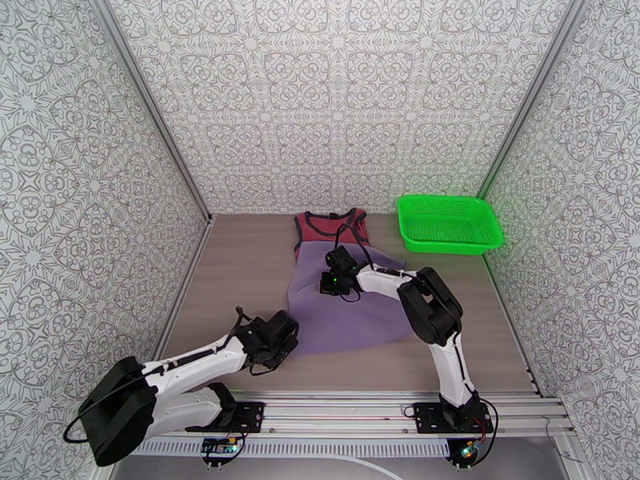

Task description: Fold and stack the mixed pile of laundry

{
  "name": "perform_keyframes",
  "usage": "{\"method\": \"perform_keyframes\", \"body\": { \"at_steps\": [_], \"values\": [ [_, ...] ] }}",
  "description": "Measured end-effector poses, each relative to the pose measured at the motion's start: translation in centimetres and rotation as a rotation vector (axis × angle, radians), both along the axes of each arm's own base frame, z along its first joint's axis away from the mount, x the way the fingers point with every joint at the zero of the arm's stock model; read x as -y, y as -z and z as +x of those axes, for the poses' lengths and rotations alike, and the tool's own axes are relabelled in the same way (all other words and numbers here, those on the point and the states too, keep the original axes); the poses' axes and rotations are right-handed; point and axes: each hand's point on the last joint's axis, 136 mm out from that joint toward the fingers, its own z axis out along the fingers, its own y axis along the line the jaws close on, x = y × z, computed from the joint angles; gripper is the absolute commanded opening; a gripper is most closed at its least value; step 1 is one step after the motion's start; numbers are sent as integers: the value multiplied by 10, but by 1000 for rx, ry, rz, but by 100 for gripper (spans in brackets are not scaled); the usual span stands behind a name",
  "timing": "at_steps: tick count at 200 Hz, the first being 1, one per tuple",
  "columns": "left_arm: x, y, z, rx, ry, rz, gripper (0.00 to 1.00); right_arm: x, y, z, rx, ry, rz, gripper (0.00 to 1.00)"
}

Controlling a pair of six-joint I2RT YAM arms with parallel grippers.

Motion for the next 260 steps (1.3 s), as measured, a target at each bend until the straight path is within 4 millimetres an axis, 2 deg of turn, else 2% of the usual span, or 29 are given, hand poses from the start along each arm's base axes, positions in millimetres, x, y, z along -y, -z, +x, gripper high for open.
{"method": "perform_keyframes", "body": {
  "at_steps": [130, 143, 163, 180, 200, 213, 228, 260],
  "values": [
    [2, 4, 0, -34, 23, 83, 52, -2, -1, -1, -5, -7, 11, 0],
    [2, 4, 0, -34, 23, 83, 54, -2, -1, -2, -7, -9, 13, 0],
    [8, 2, 3, -20, 39, 95, 66, -3, -1, -2, -9, -11, 15, 0],
    [11, 1, 5, -12, 47, 104, 68, -3, 0, -3, -11, -13, 17, 0],
    [11, 1, 5, -11, 50, 106, 65, -3, -1, -3, -10, -13, 18, 0],
    [11, 2, 3, -18, 50, 112, 51, -4, 0, -3, -9, -15, 22, 0],
    [10, 4, 1, -33, 58, 125, 45, -4, 0, -3, -8, -15, 24, 0],
    [12, 4, -2, -56, 61, 123, 48, -5, -1, -3, -8, -19, 31, 0]
  ]
}}
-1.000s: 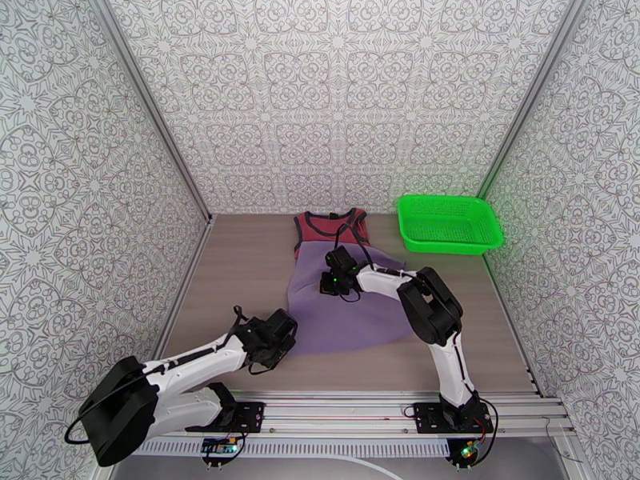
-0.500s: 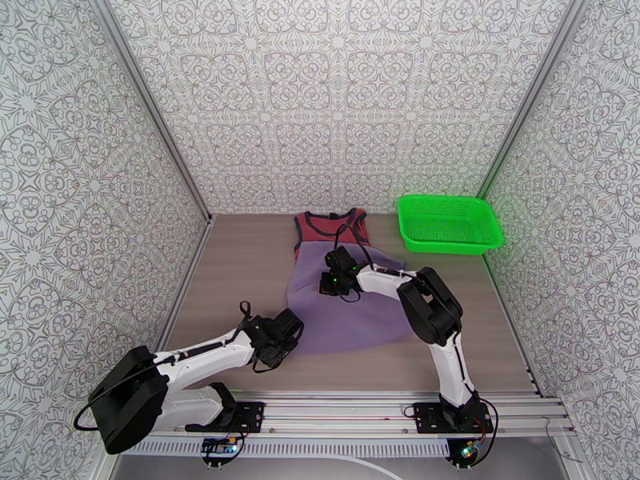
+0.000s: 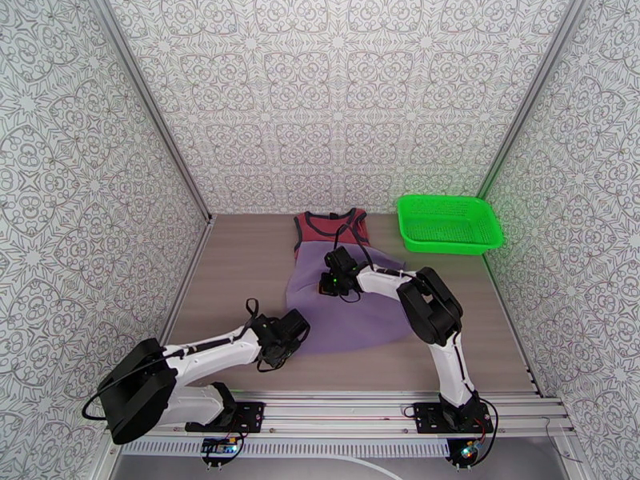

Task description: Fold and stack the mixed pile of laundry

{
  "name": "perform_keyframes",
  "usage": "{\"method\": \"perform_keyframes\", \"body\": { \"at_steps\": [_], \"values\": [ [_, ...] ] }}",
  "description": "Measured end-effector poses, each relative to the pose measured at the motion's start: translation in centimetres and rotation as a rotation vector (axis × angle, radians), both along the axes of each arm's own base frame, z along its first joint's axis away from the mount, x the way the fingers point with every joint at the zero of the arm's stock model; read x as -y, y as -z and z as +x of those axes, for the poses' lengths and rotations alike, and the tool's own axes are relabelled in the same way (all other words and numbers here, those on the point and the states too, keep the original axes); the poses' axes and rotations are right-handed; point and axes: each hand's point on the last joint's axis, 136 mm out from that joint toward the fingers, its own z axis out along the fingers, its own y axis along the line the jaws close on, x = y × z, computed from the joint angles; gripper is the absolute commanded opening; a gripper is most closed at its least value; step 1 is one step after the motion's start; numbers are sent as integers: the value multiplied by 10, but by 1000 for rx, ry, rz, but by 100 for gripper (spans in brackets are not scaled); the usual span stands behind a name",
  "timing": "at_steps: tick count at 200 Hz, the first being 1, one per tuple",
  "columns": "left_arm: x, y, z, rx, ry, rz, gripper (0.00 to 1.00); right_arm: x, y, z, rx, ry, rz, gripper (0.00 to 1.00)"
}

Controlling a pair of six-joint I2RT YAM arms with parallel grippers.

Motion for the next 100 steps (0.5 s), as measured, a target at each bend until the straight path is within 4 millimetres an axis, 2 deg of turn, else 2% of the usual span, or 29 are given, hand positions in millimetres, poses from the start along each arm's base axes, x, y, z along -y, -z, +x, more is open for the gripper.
{"method": "perform_keyframes", "body": {
  "at_steps": [24, 42, 72, 100],
  "values": [
    [18, -4, -6, -60, 30, -68, 49, -1, 0, -1, -3, -4, 4, 0],
    [24, -12, -10, -98, 52, -94, 49, -2, 0, -1, -4, -8, 11, 0],
    [14, -27, -7, -108, 46, -117, 49, -3, 0, -1, -3, -10, 15, 0],
    [4, -29, -6, -116, 29, -113, 49, -4, 0, -1, -4, -12, 18, 0]
  ]
}}
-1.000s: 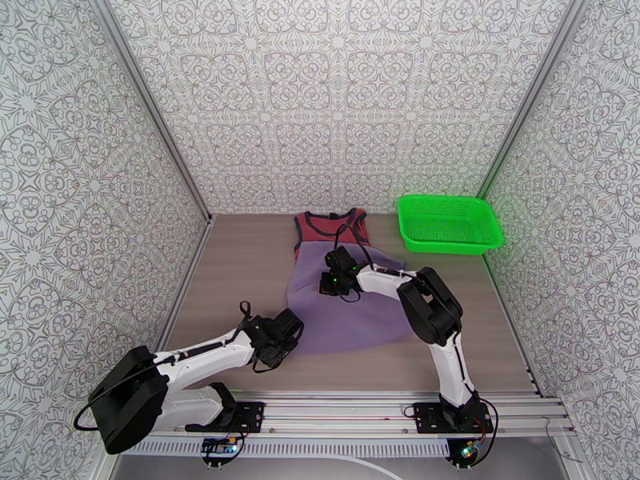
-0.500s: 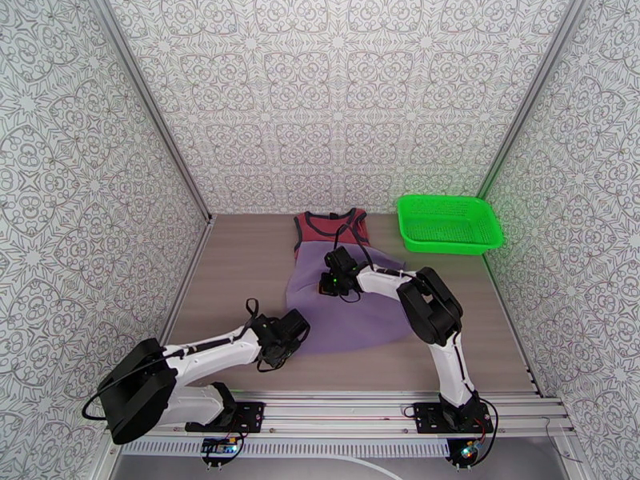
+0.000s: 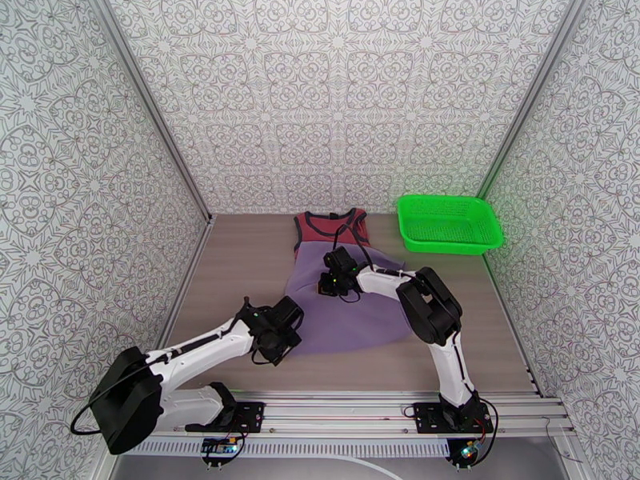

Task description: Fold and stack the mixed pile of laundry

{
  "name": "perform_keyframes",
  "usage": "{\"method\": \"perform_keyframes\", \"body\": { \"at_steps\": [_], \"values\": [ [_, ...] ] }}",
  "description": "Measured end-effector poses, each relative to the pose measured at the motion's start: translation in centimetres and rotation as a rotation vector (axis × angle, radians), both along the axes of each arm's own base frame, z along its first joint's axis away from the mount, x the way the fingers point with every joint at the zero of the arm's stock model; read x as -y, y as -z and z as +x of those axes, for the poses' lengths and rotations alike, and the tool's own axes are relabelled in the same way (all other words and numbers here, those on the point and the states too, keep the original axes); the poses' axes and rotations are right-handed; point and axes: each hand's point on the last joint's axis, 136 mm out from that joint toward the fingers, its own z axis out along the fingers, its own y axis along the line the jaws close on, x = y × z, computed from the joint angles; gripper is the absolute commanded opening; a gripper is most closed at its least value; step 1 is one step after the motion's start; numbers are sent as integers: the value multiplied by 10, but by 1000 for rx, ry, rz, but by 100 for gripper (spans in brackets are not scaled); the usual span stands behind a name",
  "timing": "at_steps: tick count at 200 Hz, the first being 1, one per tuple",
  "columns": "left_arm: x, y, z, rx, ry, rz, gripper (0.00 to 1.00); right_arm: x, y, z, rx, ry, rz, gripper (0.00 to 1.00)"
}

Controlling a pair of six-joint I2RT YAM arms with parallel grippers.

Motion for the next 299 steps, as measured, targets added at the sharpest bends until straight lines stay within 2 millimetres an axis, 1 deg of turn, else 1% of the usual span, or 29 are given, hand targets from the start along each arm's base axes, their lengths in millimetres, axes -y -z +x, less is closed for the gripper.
{"method": "perform_keyframes", "body": {
  "at_steps": [34, 72, 86, 114, 130, 159, 171, 178, 196, 214, 218, 225, 230, 246, 259, 276, 288, 299],
  "values": [
    [3, 6, 0, -23, 5, -6, 49, -1, 0, 0, 0, -3, 6, 0],
    [12, 24, 0, -60, 21, -1, 48, -2, 0, -1, -2, -6, 9, 0],
    [13, 33, -1, -72, 22, 8, 48, -1, 0, -1, -2, -6, 9, 0],
    [12, 34, 0, -76, 15, 1, 46, -2, 0, -1, -1, -8, 13, 0],
    [10, 35, -1, -93, 10, -4, 38, -2, 0, -1, -1, -9, 16, 0],
    [4, 37, -4, -134, 17, -15, 22, -3, 1, -2, 0, -12, 22, 0],
    [2, 37, -4, -152, 26, -28, 12, -3, 1, -2, 1, -14, 27, 0],
    [3, 37, -2, -156, 36, -42, 0, -4, 1, -3, 1, -16, 30, 0],
    [5, 36, 6, -178, 69, -70, 0, -3, 1, -5, 2, -21, 32, 0],
    [7, 36, 14, -194, 108, -90, 0, 3, -1, -13, 1, -36, 20, 0],
    [7, 36, 16, -193, 116, -94, 0, 6, -1, -17, 1, -43, 14, 2],
    [8, 35, 20, -188, 132, -99, 0, 12, -3, -23, 1, -54, 2, 9],
    [8, 35, 23, -180, 142, -104, 0, 16, -5, -28, 5, -61, -8, 13],
    [3, 33, 34, -147, 163, -111, 0, 37, -17, -50, 22, -93, -40, 26],
    [-7, 32, 45, -111, 163, -101, 0, 54, -40, -68, 70, -124, -60, 35],
    [-36, 30, 61, -55, 136, -42, 0, 70, -76, -90, 170, -167, -84, 46],
    [-58, 26, 68, -26, 110, -2, 0, 73, -98, -109, 230, -211, -92, 52],
    [-77, 18, 72, 3, 87, 26, 0, 73, -110, -128, 274, -269, -110, 56]
  ]
}}
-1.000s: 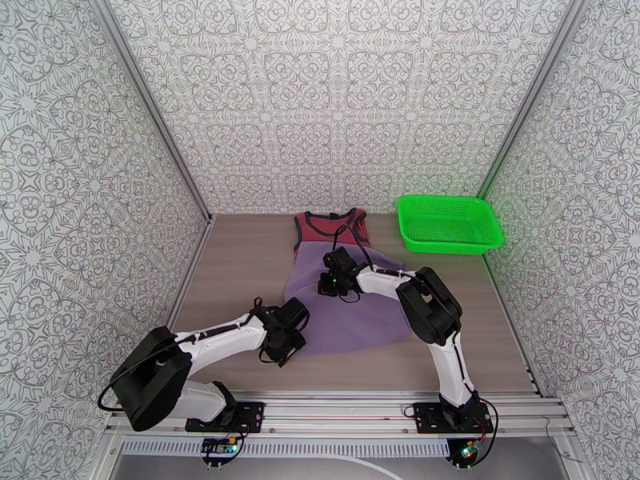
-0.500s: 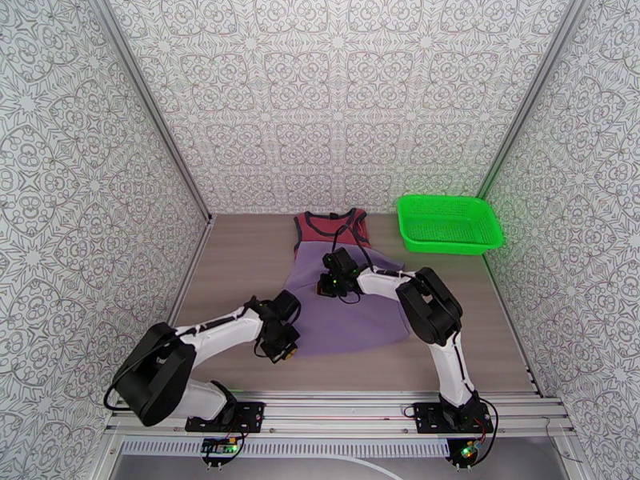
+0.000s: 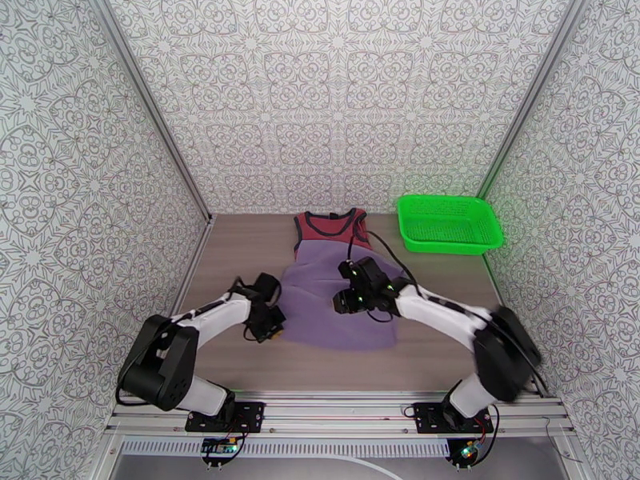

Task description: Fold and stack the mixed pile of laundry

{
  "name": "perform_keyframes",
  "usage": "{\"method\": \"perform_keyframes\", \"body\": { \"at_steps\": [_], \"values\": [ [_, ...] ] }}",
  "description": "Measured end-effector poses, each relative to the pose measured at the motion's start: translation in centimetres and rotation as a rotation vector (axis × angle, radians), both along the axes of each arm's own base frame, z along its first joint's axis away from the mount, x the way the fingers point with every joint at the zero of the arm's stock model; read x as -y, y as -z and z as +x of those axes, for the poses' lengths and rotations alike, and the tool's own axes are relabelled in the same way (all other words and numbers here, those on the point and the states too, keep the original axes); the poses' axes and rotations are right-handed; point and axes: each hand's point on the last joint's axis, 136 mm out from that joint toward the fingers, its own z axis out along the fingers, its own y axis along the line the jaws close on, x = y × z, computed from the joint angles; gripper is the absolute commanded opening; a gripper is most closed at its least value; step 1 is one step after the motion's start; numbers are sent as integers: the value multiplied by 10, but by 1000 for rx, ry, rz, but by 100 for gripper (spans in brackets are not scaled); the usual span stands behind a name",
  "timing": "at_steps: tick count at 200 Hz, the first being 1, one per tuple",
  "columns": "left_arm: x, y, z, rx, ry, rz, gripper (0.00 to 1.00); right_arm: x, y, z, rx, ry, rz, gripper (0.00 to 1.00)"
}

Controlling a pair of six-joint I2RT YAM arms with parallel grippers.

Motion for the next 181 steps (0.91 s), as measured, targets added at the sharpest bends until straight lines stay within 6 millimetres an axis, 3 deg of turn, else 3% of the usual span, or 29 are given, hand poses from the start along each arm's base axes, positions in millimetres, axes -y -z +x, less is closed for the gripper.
{"method": "perform_keyframes", "body": {
  "at_steps": [23, 45, 72, 104, 130, 149, 181],
  "values": [
    [-29, -20, 5, 67, -25, 23, 0, -2, 8, -39, 11, -108, -97, 60],
    [-56, -33, 7, 102, -61, 38, 0, -4, 31, -72, 11, -231, -235, 65],
    [-79, -41, 12, 123, -85, 47, 0, -7, 64, -99, 17, -365, -400, 72],
    [-82, -42, 12, 129, -58, 36, 0, -8, 96, -113, 17, -460, -543, 72],
    [-80, -43, 13, 131, -43, 24, 0, -15, 100, -121, 41, -509, -583, 69],
    [-79, -43, 13, 132, -38, 22, 0, -21, 101, -124, 59, -527, -592, 63],
    [-80, -42, 12, 130, -39, 22, 0, -18, 111, -121, 55, -530, -636, 56]
  ]
}}
